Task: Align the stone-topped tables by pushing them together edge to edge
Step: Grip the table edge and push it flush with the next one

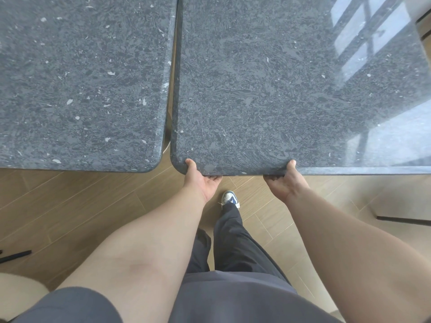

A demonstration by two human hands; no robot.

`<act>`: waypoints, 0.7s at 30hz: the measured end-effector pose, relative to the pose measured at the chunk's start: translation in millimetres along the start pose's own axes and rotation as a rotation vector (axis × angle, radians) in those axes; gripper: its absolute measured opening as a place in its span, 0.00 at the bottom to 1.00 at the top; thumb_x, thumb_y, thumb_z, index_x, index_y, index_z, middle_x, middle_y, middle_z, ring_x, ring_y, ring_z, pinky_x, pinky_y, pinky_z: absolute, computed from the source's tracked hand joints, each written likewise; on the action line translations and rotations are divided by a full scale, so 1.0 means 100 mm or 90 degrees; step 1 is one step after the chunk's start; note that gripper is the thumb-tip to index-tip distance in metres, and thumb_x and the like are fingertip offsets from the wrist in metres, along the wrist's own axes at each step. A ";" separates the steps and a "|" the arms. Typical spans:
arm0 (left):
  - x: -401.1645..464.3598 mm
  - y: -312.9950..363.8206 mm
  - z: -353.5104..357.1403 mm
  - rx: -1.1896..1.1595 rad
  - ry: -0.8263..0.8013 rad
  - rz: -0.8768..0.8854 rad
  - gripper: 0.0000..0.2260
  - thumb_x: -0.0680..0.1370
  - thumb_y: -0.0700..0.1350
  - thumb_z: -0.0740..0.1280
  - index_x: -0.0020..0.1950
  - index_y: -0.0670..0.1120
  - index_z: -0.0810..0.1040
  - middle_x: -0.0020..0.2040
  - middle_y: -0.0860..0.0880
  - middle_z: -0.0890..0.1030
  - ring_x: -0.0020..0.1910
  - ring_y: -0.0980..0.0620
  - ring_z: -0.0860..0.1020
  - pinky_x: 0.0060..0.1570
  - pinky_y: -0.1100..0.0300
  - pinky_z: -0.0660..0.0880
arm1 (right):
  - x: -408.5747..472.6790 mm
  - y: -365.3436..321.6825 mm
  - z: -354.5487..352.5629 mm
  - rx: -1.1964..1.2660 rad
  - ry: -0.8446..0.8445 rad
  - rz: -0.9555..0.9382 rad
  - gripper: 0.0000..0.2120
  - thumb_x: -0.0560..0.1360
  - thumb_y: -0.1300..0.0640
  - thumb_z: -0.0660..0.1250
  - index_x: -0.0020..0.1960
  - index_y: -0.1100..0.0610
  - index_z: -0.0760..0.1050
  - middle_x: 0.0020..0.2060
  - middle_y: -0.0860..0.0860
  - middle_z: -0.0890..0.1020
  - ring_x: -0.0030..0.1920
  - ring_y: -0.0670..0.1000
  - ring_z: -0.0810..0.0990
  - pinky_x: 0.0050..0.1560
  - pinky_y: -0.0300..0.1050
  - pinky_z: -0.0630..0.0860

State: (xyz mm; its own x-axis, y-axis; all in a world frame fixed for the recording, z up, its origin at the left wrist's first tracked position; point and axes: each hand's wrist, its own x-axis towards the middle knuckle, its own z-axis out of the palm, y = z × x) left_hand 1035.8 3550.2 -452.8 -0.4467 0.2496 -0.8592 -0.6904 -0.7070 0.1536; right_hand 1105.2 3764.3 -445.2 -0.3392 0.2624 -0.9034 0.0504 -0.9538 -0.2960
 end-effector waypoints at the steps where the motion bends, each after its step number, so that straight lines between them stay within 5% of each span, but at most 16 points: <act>1: -0.02 -0.01 -0.02 -0.003 0.003 -0.001 0.36 0.80 0.68 0.57 0.77 0.41 0.65 0.70 0.36 0.73 0.70 0.38 0.73 0.69 0.41 0.71 | -0.01 0.01 -0.02 -0.005 0.000 0.001 0.25 0.80 0.44 0.65 0.70 0.58 0.69 0.62 0.54 0.80 0.61 0.54 0.80 0.64 0.52 0.77; 12: -0.11 -0.12 -0.10 -0.018 0.015 -0.015 0.36 0.80 0.68 0.58 0.77 0.42 0.65 0.69 0.37 0.73 0.69 0.38 0.73 0.70 0.41 0.71 | -0.18 0.01 -0.11 -0.017 0.000 -0.004 0.25 0.82 0.43 0.60 0.72 0.59 0.68 0.61 0.57 0.79 0.62 0.56 0.78 0.68 0.53 0.74; 21: -0.11 -0.08 -0.12 -0.022 0.017 -0.047 0.37 0.79 0.68 0.59 0.75 0.41 0.66 0.68 0.37 0.74 0.70 0.39 0.72 0.73 0.43 0.67 | -0.15 0.01 -0.13 -0.005 -0.013 0.007 0.24 0.83 0.42 0.58 0.70 0.59 0.70 0.60 0.57 0.79 0.59 0.56 0.79 0.61 0.53 0.77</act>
State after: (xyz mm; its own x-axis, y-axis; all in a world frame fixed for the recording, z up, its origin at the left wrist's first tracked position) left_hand 1053.4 3544.8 -450.7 -0.3795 0.2846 -0.8803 -0.7008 -0.7097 0.0727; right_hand 1122.4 3761.4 -435.5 -0.3573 0.2487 -0.9003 0.0612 -0.9556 -0.2883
